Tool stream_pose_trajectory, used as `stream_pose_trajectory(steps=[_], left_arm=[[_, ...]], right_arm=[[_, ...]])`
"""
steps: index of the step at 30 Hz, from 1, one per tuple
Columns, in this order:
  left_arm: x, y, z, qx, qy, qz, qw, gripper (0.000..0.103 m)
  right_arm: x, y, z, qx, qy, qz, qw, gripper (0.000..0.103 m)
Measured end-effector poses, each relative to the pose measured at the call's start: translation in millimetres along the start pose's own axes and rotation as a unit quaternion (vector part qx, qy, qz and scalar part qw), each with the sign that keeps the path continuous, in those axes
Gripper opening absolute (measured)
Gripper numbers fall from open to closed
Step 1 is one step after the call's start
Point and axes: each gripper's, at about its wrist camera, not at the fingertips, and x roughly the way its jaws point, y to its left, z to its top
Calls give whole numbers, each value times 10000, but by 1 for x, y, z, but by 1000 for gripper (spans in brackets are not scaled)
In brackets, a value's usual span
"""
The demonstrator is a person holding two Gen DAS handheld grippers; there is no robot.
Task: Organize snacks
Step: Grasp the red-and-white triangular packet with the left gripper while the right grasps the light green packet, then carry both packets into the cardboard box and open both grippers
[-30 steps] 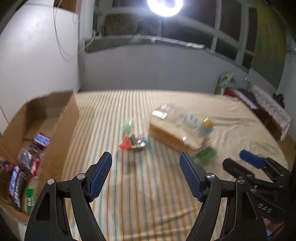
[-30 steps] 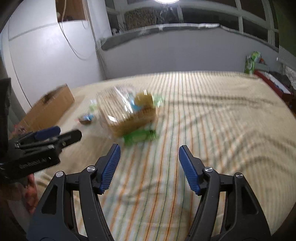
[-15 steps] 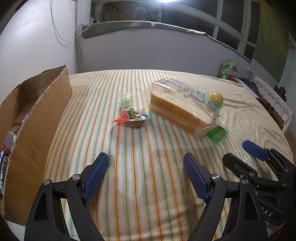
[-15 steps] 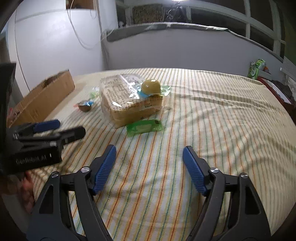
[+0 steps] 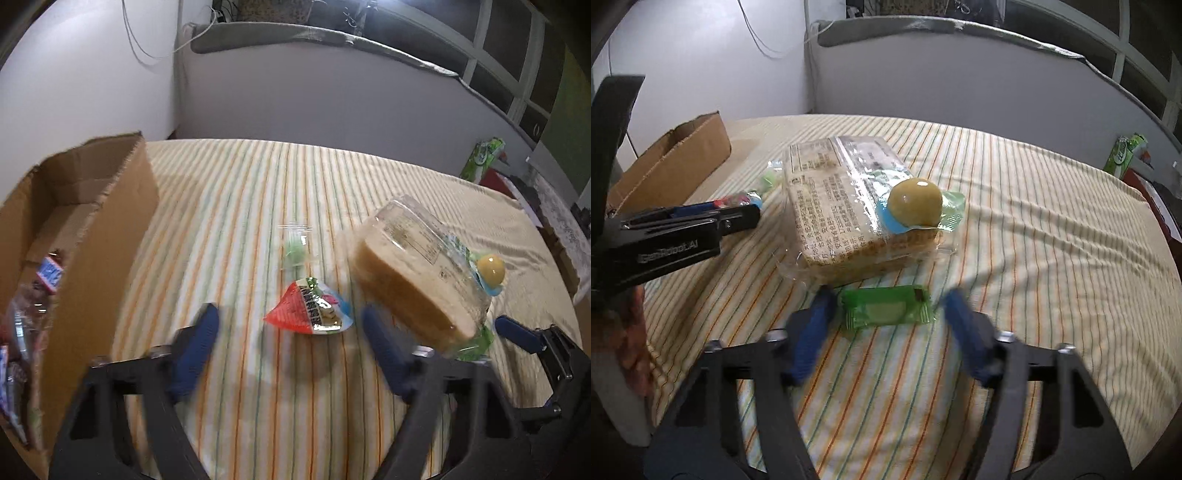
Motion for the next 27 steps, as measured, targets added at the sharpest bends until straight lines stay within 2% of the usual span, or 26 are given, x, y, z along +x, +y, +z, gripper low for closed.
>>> stream_pose_trajectory(steps=[1, 2, 3, 4, 18, 25, 27], left_arm=[[1, 0, -2, 18, -81, 69, 9999, 39], [-1, 0, -4, -14, -118, 88, 9999, 37], [-2, 1, -5, -53, -152, 36, 9999, 27], [-2, 4, -5, -125, -153, -64, 9998, 25], [-8, 15, -4, -365, -255, -375, 9983, 25], [-32, 19, -19, -104, -558, -468, 9973, 25], [-37, 17, -21, -13, -630, -382, 9973, 25]], right_arm=[[-2, 0, -2, -7, -54, 4, 10000, 38], [-4, -1, -3, 4, -83, 5, 10000, 36], [-3, -1, -3, 41, -101, 9, 9999, 34], [-4, -3, -3, 88, -119, 33, 9999, 33], [-10, -7, -5, 311, -261, 116, 9991, 28], [-23, -8, -12, 482, -436, -44, 9979, 28], [-28, -9, -19, 567, -490, -37, 9972, 28]])
